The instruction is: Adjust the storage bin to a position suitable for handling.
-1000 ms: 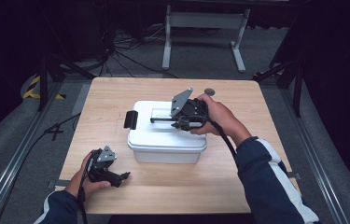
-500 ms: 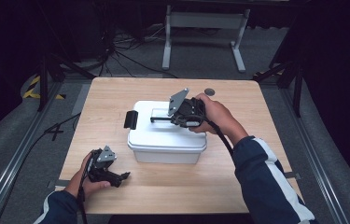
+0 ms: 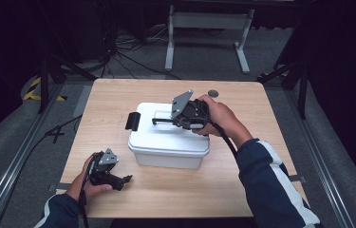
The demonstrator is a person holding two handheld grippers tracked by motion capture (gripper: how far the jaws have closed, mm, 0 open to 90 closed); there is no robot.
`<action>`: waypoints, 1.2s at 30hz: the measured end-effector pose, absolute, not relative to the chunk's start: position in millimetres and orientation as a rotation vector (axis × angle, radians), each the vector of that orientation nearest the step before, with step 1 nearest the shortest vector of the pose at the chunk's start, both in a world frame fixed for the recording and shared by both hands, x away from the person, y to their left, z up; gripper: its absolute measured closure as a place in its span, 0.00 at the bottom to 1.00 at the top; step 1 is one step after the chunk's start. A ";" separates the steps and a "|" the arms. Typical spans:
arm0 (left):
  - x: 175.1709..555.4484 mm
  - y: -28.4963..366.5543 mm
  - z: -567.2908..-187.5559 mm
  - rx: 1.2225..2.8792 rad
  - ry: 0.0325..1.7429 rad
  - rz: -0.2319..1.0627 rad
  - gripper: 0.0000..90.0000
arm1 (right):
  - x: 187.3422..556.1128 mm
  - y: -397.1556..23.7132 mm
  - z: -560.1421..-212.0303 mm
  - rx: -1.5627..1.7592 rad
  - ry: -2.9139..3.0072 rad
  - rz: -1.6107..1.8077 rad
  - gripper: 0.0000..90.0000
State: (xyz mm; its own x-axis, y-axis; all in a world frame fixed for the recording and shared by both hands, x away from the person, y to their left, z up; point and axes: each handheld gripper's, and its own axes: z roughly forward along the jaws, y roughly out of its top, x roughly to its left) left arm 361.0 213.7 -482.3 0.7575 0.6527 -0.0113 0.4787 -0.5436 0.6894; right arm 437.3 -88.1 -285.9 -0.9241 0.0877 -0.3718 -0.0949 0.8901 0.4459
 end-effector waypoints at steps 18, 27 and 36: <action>361.0 213.7 -482.3 2.252 0.844 0.322 0.01 | 433.0 -94.2 -275.7 -0.031 2.622 0.719 0.94; 360.5 213.9 -482.0 2.257 0.847 0.312 0.01 | 429.5 -99.7 -267.9 -0.047 2.603 0.740 0.94; 360.5 214.1 -482.0 2.257 0.845 0.311 0.01 | 427.2 -111.4 -260.8 -0.034 2.585 0.743 0.94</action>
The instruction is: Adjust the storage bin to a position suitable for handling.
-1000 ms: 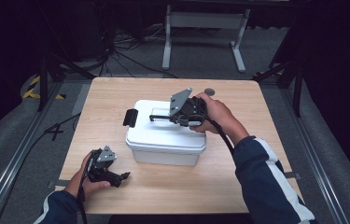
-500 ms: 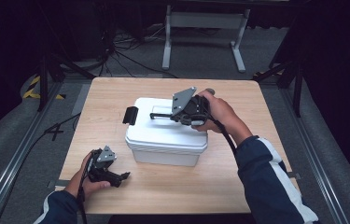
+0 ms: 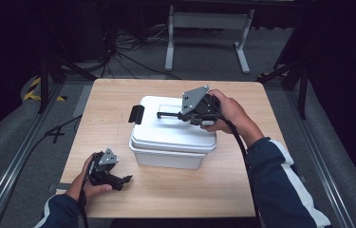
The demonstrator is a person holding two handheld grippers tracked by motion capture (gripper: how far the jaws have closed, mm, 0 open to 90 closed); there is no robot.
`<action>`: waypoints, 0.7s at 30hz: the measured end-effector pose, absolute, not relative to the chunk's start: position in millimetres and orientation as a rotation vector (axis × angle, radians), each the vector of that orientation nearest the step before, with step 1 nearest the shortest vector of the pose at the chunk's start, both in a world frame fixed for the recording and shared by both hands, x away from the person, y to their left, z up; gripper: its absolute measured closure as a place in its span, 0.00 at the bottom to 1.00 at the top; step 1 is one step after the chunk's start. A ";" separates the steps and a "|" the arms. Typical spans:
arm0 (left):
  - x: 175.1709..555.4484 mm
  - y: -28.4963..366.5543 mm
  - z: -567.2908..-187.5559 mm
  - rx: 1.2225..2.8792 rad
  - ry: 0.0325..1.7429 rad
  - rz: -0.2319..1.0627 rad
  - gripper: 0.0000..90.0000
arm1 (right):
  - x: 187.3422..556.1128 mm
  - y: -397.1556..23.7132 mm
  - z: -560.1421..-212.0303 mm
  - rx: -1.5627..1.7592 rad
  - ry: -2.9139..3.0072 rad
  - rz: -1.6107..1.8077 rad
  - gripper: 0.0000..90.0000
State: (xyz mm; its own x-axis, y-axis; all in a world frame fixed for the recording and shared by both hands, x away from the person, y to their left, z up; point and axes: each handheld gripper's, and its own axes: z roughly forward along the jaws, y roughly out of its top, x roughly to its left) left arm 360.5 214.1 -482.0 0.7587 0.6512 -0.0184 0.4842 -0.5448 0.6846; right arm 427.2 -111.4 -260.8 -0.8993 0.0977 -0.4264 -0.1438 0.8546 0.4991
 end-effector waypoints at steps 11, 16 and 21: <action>360.6 214.1 -482.0 2.257 0.845 0.310 0.01 | 424.5 -124.1 -252.4 -0.023 2.565 0.748 0.94; 360.5 214.2 -482.0 2.258 0.844 0.311 0.01 | 424.4 -132.0 -249.9 -0.004 2.556 0.740 0.94; 360.7 214.2 -482.0 2.258 0.843 0.310 0.01 | 423.5 -143.5 -245.8 0.012 2.540 0.759 0.94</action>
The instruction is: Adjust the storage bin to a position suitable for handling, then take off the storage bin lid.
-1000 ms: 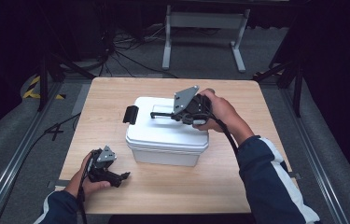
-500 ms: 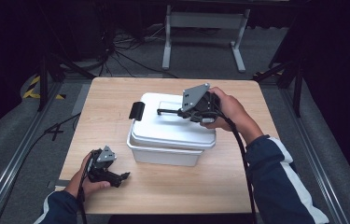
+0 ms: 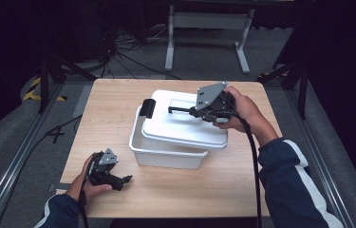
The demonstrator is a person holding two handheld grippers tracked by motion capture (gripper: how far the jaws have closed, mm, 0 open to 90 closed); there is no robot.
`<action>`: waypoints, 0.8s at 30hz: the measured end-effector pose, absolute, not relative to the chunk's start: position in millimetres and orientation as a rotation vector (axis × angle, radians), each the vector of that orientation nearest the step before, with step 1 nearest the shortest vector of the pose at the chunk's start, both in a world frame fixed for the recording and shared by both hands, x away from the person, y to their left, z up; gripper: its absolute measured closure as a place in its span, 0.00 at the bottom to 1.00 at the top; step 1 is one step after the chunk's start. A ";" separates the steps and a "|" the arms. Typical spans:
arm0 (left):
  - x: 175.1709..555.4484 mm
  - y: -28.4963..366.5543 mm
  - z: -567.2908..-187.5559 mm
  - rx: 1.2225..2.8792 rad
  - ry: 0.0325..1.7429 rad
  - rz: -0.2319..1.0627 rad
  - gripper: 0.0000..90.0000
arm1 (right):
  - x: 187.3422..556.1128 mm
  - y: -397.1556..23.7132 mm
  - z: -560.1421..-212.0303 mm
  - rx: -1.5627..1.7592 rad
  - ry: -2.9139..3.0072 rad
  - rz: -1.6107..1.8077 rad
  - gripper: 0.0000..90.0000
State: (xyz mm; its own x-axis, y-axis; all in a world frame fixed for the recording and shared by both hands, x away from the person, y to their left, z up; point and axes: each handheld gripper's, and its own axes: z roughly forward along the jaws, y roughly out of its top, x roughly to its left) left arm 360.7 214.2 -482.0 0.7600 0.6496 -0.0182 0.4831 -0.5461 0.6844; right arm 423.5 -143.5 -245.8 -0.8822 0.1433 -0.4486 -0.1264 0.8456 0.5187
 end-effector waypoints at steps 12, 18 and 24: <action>360.7 213.9 -482.5 2.252 0.842 0.314 0.01 | 422.8 -179.8 -243.3 0.092 2.515 0.755 0.94; 360.6 214.1 -482.5 2.252 0.842 0.314 0.01 | 423.4 -198.8 -244.2 0.123 2.508 0.757 0.94; 360.6 214.1 -482.5 2.252 0.842 0.313 0.01 | 422.0 -224.0 -242.4 0.186 2.478 0.777 0.94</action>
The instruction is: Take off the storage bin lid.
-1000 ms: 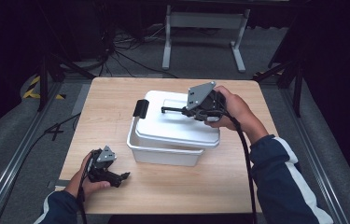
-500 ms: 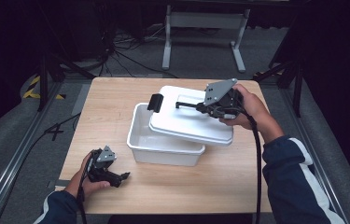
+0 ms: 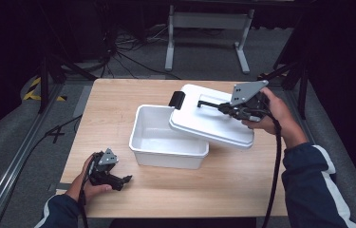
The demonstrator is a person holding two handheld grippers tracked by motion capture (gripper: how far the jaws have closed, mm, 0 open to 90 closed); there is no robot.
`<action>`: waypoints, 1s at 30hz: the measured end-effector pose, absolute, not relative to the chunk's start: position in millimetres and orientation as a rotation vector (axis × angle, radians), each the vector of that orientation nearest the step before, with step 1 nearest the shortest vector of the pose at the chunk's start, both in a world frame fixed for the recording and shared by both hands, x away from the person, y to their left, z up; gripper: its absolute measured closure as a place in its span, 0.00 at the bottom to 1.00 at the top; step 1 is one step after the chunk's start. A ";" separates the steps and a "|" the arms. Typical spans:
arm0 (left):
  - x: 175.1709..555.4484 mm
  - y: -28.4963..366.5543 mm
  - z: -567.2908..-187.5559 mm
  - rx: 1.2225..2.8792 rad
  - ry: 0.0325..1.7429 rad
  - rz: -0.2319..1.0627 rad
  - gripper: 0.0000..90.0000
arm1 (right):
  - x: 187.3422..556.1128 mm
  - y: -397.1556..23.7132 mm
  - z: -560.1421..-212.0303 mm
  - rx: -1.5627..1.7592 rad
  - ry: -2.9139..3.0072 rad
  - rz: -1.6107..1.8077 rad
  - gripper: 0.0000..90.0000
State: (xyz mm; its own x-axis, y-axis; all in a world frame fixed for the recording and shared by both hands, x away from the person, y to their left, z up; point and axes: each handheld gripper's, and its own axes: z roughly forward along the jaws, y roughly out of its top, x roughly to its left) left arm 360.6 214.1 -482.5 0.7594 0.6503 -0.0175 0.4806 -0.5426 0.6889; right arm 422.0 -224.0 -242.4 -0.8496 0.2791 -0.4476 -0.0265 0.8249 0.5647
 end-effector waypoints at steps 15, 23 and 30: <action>360.2 213.8 -482.9 2.246 0.846 0.318 0.01 | 415.9 -278.8 -248.2 0.320 2.442 0.757 0.94; 360.1 213.8 -482.9 2.245 0.846 0.319 0.01 | 410.1 -301.3 -249.6 0.381 2.412 0.746 0.94; 360.1 213.8 -482.9 2.245 0.846 0.319 0.01 | 407.3 -318.6 -253.7 0.421 2.398 0.745 0.94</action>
